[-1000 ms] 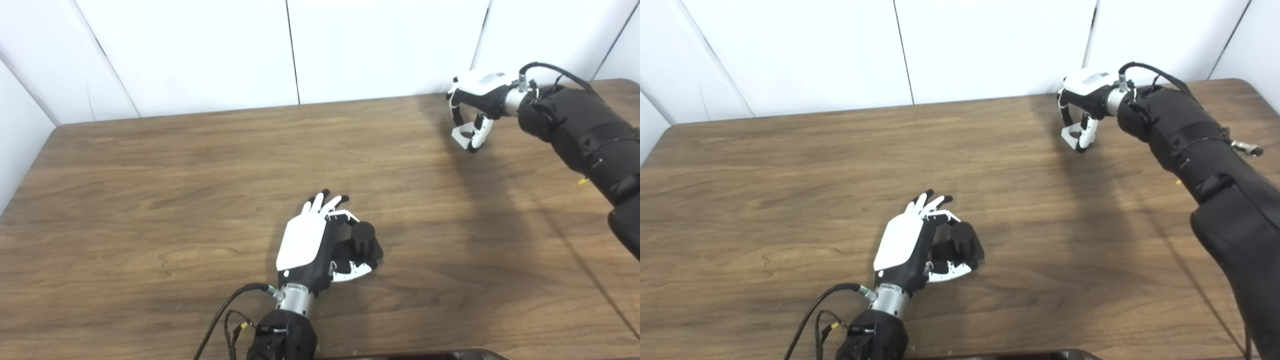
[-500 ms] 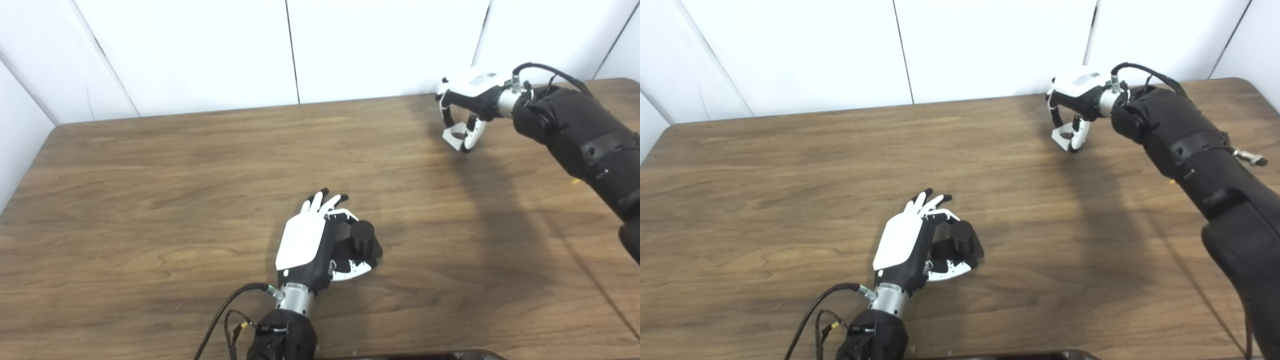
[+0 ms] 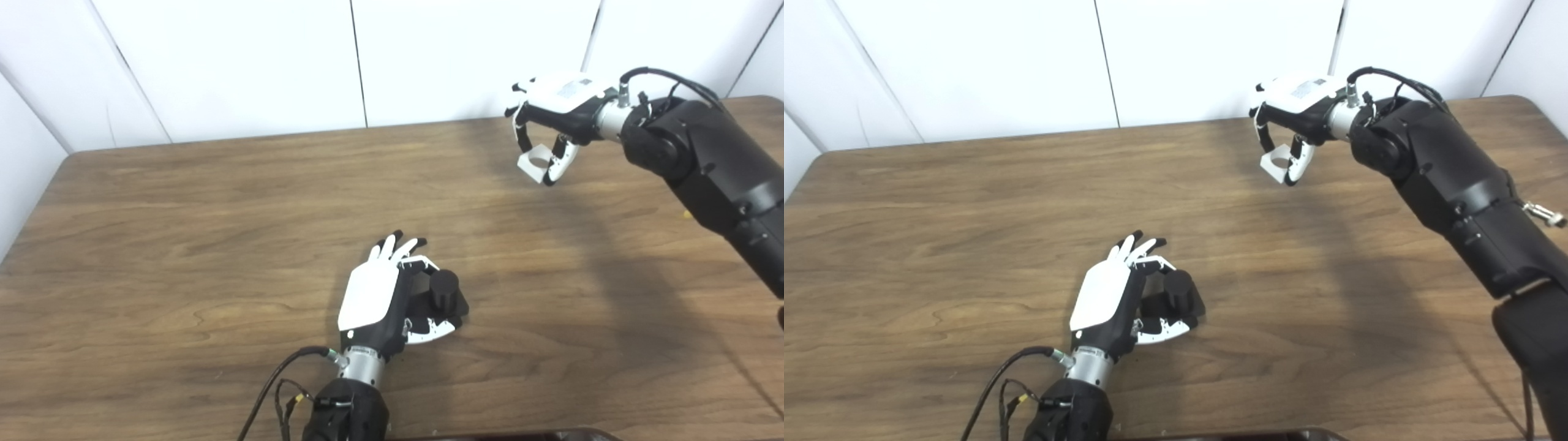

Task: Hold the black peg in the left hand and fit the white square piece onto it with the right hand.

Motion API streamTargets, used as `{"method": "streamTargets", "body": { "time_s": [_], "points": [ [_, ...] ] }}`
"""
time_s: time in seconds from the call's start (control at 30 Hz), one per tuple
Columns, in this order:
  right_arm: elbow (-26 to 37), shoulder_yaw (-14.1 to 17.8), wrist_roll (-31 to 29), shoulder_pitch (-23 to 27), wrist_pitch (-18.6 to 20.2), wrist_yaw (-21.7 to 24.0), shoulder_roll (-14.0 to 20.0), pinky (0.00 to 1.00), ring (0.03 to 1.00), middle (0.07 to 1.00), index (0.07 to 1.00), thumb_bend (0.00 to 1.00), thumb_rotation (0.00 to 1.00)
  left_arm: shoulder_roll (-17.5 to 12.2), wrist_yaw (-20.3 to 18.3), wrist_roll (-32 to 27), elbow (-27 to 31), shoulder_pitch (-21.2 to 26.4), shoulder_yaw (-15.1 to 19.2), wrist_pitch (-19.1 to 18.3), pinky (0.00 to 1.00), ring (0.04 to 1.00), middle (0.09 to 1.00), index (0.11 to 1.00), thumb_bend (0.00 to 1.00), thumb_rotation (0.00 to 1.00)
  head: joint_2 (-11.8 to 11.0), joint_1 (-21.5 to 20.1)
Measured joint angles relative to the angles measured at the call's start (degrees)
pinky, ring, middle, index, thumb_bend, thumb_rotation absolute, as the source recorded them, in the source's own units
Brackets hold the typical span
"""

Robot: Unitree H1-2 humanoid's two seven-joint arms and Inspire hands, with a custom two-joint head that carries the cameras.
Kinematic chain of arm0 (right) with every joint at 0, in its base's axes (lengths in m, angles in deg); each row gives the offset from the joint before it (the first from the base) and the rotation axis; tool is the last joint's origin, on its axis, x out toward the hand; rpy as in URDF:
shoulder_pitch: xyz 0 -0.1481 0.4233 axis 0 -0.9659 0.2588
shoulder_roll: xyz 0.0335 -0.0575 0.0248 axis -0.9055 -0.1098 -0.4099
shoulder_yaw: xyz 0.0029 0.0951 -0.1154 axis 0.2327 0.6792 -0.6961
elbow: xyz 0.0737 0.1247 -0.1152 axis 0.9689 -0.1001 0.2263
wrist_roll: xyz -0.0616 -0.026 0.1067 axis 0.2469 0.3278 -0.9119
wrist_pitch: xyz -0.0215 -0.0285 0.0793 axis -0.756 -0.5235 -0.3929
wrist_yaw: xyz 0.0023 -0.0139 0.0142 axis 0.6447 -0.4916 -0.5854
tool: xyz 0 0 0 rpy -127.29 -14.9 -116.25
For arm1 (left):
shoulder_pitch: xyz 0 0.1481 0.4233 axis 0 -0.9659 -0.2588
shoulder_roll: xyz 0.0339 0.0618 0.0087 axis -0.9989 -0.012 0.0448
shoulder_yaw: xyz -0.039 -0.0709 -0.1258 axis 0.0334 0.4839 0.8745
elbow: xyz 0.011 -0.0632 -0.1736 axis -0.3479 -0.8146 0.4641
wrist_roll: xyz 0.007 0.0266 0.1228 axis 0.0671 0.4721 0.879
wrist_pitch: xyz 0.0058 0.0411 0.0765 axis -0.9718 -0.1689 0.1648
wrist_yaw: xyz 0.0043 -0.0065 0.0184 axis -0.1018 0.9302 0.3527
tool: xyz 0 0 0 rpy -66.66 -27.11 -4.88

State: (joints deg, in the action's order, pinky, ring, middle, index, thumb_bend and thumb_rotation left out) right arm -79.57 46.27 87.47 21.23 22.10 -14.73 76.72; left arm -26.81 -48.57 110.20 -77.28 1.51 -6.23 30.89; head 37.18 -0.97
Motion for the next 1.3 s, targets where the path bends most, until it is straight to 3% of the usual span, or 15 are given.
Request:
{"method": "streamTargets", "body": {
  "time_s": [0.13,0.37,0.67,0.97,1.3],
  "points": [
    [8.13,0.67,-1.41,-2.07,0.07,3.19,-0.08,1.0,1.0,0.878,0.486,0.53,0.15,0.0,0.04,0.0,-0.08,0.06,0.0,0.0,1.0,0.999,0.898,0.491,0.52,0.07,0.09,0.09],
    [24.33,1.41,-2.31,-3.57,2.86,12.72,-0.99,1.0,1.0,0.874,0.487,0.53,0.14,0.0,-0.01,0.0,-0.15,0.12,-0.04,-0.01,1.0,1.0,0.899,0.491,0.52,0.07,0.17,0.26],
    [35.01,2.39,-4.7,-5.41,5.67,20.84,-3.9,1.0,1.0,0.869,0.488,0.53,0.15,0.01,0.23,0.0,-0.23,0.11,-0.06,0.01,1.0,1.0,0.899,0.491,0.52,0.07,0.44,0.18],
    [41.33,2.41,-5.79,-5.43,7.26,26.1,-6.96,1.0,1.0,0.872,0.487,0.53,0.15,0.03,0.21,-0.02,-0.25,0.1,-0.07,0.01,1.0,1.0,0.903,0.491,0.52,0.07,0.7,0.18],
    [41.47,2.42,-5.78,-6.47,7.1,27.86,-8.14,1.0,1.0,0.879,0.487,0.53,0.14,0.05,0.24,-0.04,-0.27,0.09,-0.03,0.02,1.0,1.0,0.899,0.49,0.52,0.07,1.14,0.0]
  ]
}}
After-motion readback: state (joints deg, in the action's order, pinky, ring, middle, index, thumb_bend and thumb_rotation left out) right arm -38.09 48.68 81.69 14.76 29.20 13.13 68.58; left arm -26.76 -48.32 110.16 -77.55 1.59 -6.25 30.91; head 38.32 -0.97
